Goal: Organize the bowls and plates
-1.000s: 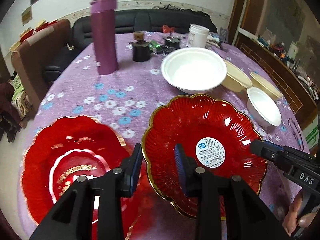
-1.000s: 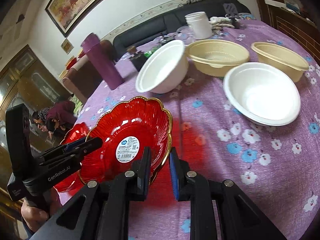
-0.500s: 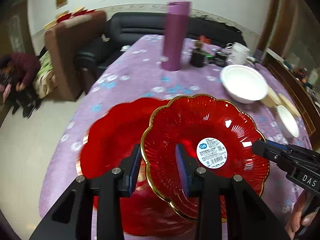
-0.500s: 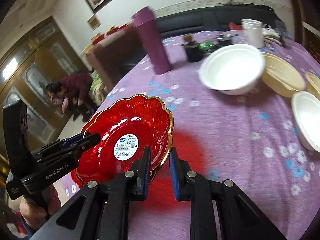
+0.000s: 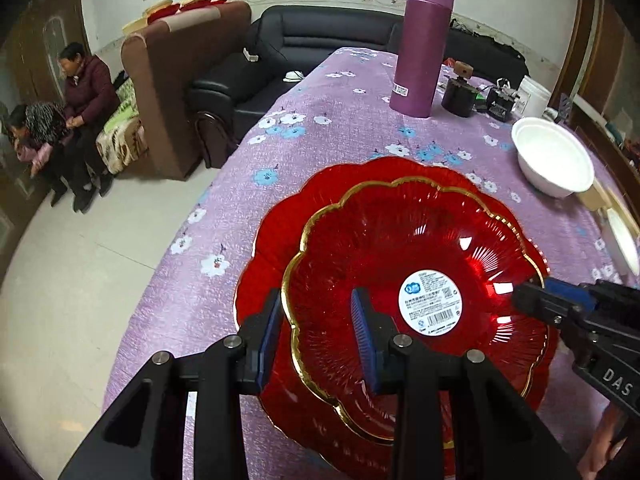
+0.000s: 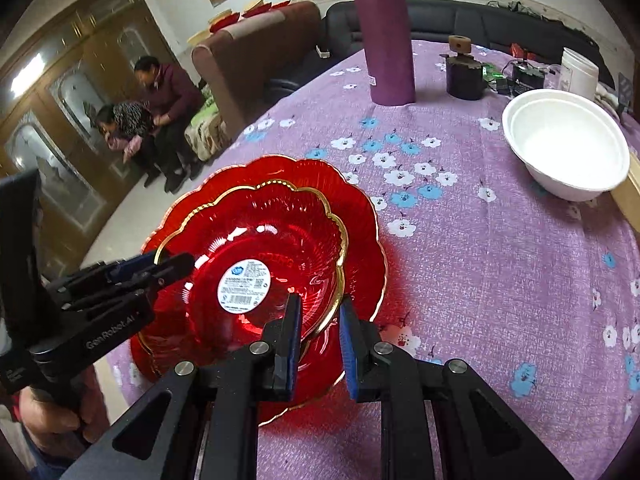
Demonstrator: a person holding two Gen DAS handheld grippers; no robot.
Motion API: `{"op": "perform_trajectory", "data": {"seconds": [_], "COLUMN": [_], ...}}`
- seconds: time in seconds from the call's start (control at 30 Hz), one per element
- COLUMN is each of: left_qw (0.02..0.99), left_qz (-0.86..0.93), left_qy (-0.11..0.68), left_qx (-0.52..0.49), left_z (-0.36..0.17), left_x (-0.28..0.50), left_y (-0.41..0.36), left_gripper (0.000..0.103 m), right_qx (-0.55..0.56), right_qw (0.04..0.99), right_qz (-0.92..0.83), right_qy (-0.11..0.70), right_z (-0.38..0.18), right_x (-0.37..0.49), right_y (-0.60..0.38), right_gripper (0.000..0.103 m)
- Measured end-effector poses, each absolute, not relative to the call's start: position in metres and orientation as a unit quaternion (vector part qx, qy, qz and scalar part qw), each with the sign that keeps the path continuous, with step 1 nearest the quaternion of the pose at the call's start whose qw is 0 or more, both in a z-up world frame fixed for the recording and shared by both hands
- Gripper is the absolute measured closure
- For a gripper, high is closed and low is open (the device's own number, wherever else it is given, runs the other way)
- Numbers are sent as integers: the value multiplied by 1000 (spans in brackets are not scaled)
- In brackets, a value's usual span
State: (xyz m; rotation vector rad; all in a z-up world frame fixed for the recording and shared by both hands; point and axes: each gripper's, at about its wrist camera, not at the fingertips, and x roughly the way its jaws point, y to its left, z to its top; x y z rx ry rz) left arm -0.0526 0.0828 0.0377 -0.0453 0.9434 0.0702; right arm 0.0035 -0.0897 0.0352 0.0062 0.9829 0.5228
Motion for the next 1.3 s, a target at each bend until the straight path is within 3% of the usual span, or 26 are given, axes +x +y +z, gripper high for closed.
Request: {"op": "perform_trajectory", "data": {"seconds": [0.27, 0.37, 0.53, 0.73, 1.07, 1.3], "left_qw": [887, 886, 885, 889, 901, 904], "left_qz": [25, 24, 22, 32, 22, -29], "left_qy": [460, 463, 465, 457, 434, 425], "left_qx": [-3, 0, -1, 11, -4, 15], "left_z": [35, 35, 36, 38, 65, 83], "left_x": [-52, -52, -52, -52, -61, -61], "left_y": [76, 74, 74, 70, 65, 18], "left_gripper": [50, 47, 45, 33, 31, 30], "right_qx": [-44, -44, -42, -22, 40, 111], "right_qw": [852, 845, 841, 836, 845, 859], "right_qz": [234, 243, 250, 261, 267, 232], "right_qy": [465, 474, 477, 483, 463, 443], "right_z": [36, 36, 37, 40, 59, 66], "right_x": [2, 2, 0, -5, -10, -10], "right_y": [-79, -78, -78, -84, -123, -194], "right_gripper": [78, 69, 65, 63, 62, 62]}}
